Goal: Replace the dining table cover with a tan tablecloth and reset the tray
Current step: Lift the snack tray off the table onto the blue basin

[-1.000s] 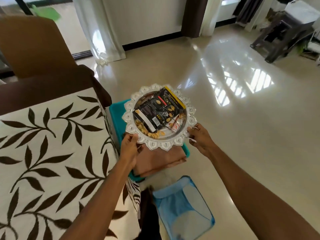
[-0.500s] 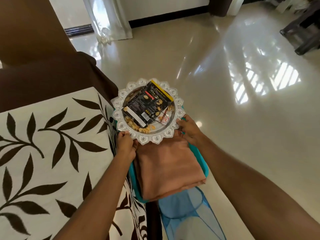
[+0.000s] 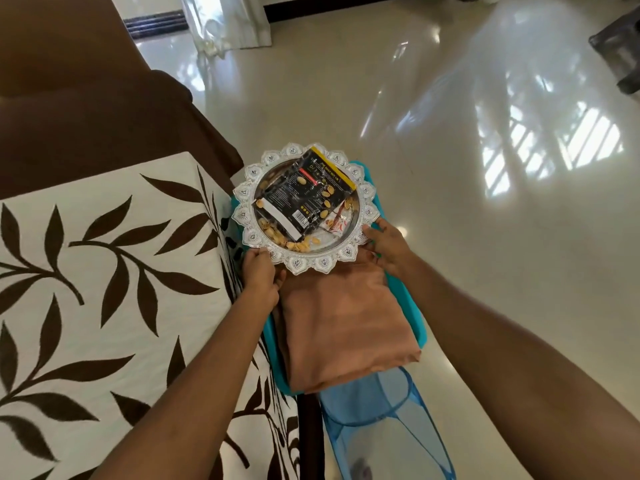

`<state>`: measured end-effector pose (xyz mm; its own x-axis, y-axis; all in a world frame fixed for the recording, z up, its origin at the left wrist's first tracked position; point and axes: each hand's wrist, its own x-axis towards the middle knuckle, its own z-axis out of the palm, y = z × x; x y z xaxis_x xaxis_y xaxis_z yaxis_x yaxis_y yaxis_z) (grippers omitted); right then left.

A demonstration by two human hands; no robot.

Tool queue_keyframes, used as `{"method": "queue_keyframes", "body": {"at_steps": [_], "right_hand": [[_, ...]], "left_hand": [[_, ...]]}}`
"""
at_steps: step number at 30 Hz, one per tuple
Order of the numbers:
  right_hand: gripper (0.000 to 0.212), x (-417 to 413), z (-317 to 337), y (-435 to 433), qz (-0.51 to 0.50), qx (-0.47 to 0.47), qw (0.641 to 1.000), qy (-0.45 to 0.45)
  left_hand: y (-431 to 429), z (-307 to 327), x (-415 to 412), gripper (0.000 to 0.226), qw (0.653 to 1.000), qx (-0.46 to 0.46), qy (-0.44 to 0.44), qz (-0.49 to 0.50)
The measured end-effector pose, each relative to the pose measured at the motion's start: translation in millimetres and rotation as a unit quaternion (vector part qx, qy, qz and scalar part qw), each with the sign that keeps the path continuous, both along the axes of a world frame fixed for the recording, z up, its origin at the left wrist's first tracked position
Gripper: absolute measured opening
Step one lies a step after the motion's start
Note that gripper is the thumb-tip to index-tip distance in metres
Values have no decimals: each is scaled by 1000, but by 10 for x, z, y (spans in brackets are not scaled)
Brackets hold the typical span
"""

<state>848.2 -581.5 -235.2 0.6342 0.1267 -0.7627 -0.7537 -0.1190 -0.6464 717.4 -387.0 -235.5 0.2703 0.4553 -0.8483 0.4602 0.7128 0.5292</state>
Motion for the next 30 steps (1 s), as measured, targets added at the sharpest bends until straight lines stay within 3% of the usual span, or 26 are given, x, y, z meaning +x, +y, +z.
{"method": "queue_keyframes", "body": {"at_steps": [7, 16, 21, 27, 30], "right_hand": [[28, -28, -1, -4, 64, -113, 990, -59], [13, -228, 120, -49, 106, -82, 990, -36], [7, -399, 282, -241, 149, -126, 980, -34], [25, -628, 431, -531, 190, -144, 970, -45], [27, -818, 496, -731, 212, -159, 963, -45]], "left_hand": [[-34, -18, -41, 14, 999, 25, 5, -20], [-70, 108, -181, 34, 1000, 24, -5, -18], [-152, 182, -371, 33, 998, 43, -1, -41], [-355, 298, -627, 9, 994, 52, -2, -97], [-547, 368, -790, 10, 987, 74, -2, -144]]}}
